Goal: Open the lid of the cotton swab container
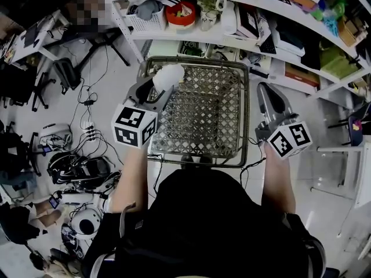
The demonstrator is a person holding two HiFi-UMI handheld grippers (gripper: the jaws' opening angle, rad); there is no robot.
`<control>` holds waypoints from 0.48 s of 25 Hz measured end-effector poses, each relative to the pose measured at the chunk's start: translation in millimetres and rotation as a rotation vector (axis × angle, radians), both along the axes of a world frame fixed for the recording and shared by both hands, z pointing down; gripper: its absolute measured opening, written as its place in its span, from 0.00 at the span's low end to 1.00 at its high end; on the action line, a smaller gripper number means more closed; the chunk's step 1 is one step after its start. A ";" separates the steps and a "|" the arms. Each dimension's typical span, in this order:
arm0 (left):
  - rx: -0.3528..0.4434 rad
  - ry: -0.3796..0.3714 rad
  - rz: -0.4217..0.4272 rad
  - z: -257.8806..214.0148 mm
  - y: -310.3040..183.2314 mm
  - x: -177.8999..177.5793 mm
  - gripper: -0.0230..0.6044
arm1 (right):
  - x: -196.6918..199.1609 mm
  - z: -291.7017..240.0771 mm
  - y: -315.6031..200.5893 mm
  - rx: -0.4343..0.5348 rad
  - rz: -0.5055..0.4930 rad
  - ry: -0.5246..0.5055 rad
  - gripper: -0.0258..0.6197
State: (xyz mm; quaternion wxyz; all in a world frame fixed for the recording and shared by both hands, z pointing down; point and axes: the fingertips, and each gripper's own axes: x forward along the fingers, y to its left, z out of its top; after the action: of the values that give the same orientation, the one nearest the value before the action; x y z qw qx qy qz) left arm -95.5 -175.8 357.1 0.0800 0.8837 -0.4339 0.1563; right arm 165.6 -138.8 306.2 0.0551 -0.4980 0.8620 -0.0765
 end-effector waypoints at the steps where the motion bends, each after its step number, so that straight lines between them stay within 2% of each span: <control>1: -0.002 0.005 -0.009 1.3 0.3 -0.4 0.35 | 0.5 1.2 -0.5 -0.002 0.004 0.005 0.05; 12: -0.032 -0.004 -0.048 19.6 9.7 -6.3 0.35 | 7.5 21.6 -0.6 -0.038 0.023 0.012 0.05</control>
State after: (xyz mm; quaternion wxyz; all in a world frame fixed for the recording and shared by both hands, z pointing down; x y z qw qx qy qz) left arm -101.8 -166.2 376.8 0.0969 0.8713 -0.4526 0.1631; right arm 173.1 -139.4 327.8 0.0412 -0.5095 0.8549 -0.0890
